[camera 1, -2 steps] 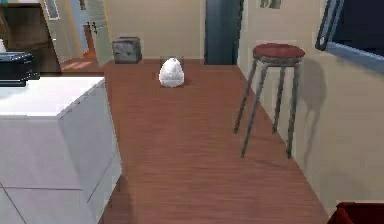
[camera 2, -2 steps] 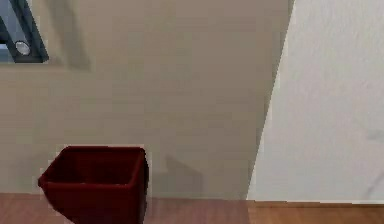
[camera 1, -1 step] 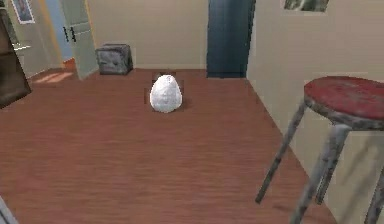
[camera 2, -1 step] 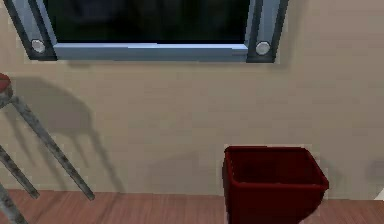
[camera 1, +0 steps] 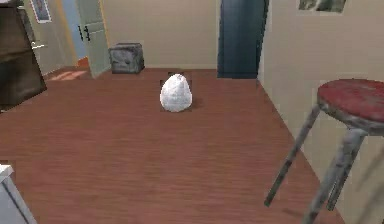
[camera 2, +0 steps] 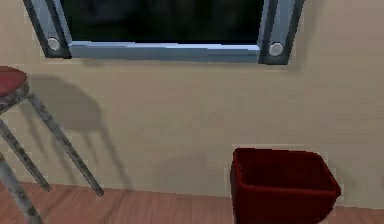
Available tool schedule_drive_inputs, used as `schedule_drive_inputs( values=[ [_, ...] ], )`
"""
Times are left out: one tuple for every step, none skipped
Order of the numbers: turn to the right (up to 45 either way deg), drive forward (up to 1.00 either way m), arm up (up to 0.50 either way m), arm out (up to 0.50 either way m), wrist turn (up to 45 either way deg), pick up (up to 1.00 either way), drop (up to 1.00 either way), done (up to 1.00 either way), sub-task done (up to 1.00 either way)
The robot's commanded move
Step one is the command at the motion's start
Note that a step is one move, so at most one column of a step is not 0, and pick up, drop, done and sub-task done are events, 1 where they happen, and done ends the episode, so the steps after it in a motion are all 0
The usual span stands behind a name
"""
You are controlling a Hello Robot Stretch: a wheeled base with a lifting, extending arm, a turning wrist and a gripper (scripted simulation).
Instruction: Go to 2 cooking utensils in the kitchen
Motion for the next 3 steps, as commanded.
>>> schedule_drive_inputs(
  values=[
    [0.0,0.65,0.00,0.00,0.0,0.00,0.00,0.00,0.00],
    [-39.0,0.00,0.00,0.00,0.0,0.00,0.00,0.00,0.00],
    [0.0,0.50,0.00,0.00,0.0,0.00,0.00,0.00,0.00]
  ],
)
